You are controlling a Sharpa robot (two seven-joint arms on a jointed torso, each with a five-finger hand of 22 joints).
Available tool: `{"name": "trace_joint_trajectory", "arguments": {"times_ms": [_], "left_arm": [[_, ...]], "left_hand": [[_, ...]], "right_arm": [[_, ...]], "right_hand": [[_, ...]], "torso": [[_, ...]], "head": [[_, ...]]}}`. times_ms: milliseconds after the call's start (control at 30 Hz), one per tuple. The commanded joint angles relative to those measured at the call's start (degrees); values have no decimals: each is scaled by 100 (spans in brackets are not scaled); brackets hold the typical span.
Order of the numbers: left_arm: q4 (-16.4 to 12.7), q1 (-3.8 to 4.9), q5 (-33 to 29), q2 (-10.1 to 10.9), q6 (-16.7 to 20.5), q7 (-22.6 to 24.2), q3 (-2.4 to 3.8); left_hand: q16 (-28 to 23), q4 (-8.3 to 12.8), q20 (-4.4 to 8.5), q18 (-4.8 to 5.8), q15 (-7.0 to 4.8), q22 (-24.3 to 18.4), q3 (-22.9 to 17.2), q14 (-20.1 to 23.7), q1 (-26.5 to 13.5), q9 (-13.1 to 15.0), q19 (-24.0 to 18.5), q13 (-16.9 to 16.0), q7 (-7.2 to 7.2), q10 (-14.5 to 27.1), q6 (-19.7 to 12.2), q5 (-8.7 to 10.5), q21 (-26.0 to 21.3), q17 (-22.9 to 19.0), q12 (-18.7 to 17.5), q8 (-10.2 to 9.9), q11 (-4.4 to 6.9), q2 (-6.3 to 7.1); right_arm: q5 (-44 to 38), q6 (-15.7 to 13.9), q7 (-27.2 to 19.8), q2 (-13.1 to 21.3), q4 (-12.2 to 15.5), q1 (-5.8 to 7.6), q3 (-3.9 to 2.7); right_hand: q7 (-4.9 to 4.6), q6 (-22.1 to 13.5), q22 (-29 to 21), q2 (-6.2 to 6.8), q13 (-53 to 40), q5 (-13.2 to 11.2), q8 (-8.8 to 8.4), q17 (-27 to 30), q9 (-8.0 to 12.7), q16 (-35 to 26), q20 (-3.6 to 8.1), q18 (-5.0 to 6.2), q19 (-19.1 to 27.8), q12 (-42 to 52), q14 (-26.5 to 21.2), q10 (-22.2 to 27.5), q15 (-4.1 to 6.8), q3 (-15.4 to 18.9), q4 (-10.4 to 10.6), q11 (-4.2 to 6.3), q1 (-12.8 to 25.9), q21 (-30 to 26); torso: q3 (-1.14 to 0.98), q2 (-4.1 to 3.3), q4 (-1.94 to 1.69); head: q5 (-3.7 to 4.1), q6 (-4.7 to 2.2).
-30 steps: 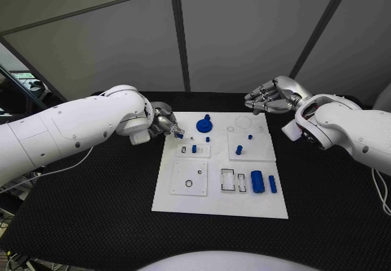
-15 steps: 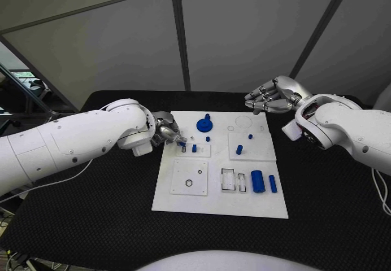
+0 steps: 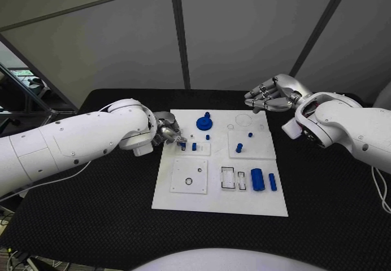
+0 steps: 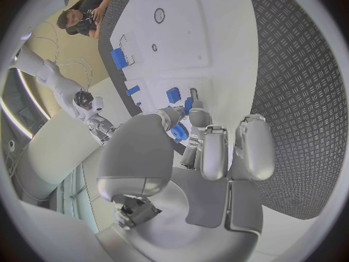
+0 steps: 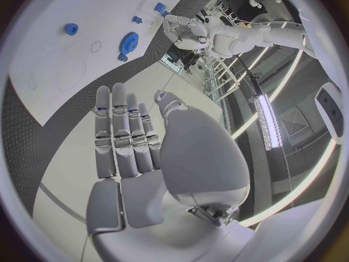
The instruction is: Assemble the parts on the task board
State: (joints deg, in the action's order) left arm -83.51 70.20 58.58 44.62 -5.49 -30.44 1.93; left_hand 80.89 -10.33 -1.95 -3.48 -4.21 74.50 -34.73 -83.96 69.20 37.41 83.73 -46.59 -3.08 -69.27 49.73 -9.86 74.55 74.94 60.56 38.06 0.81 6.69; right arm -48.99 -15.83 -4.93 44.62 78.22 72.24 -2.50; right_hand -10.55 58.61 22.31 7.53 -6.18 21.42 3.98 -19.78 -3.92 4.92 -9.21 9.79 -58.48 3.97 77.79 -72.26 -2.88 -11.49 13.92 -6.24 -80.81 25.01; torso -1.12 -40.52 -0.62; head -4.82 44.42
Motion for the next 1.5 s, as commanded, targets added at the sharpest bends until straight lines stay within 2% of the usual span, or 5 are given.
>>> {"name": "trace_joint_trajectory", "arguments": {"times_ms": [33, 500, 900, 1233, 1500], "left_arm": [[-36, 4, 244, -2, -289, -12, 0], [-40, -2, 379, -38, -433, -26, -3], [-7, -8, 387, -52, -508, -36, -47], [-17, -10, 388, -53, -625, -46, -58], [2, -10, 387, -88, -645, -47, -59]], "left_hand": [[41, 673, 32, -40, -45, 17, -707, -349, -62, 4, 2, -6, 18, -101, -19, -38, 33, 661, 31, 44, 50, 0], [50, 720, 35, -38, -48, 29, -785, -353, -112, 21, 7, -6, 20, -111, -21, -37, 39, 669, 40, 69, 52, 22], [50, 749, 37, -37, -49, 36, -848, -353, -168, 35, 9, 2, 22, -112, -23, -37, 41, 670, 38, 89, 54, 35], [53, 790, 40, -35, -51, 48, -905, -355, -225, 50, 14, -15, 26, -126, -23, -38, 48, 673, 54, 112, 58, 63], [67, 687, 55, -29, -77, 85, -745, -362, -673, 61, 30, -29, 90, -184, 60, -10, 63, 686, 96, 165, 95, 179]], "right_arm": [[-8, 43, -13, -6, 4, 10, -3], [-8, 53, -19, -14, -1, 10, -3], [-8, 59, -19, -6, 4, 10, -3], [-8, 70, -18, -7, 6, 10, -3], [-8, 71, -16, -4, 9, 9, -3]], "right_hand": [[6, -36, -8, -17, 7, 36, 9, 8, -9, -29, 11, 66, -41, -2, 39, 33, 11, 6, -26, 3, 11, -22], [6, -36, -8, -17, 7, 36, 9, 8, -9, -29, 11, 66, -41, -2, 39, 33, 11, 6, -26, 3, 11, -22], [6, -36, -8, -17, 7, 36, 9, 8, -9, -29, 11, 66, -41, -2, 39, 33, 11, 6, -26, 3, 11, -22], [5, -35, -13, -18, 9, 55, 10, 8, -9, -35, 11, 66, -46, -2, 42, 32, 11, 7, -23, 3, 15, -29], [5, -35, -13, -18, 9, 55, 10, 8, -9, -35, 11, 66, -46, -2, 42, 32, 11, 7, -23, 3, 15, -29]], "torso": [[-1, 0, 2], [-5, 1, 1], [-4, 5, 2], [-3, 4, 5], [-5, 0, 3]], "head": [[-9, 12], [-22, 24], [-29, 41], [-32, 34], [-28, 36]]}}
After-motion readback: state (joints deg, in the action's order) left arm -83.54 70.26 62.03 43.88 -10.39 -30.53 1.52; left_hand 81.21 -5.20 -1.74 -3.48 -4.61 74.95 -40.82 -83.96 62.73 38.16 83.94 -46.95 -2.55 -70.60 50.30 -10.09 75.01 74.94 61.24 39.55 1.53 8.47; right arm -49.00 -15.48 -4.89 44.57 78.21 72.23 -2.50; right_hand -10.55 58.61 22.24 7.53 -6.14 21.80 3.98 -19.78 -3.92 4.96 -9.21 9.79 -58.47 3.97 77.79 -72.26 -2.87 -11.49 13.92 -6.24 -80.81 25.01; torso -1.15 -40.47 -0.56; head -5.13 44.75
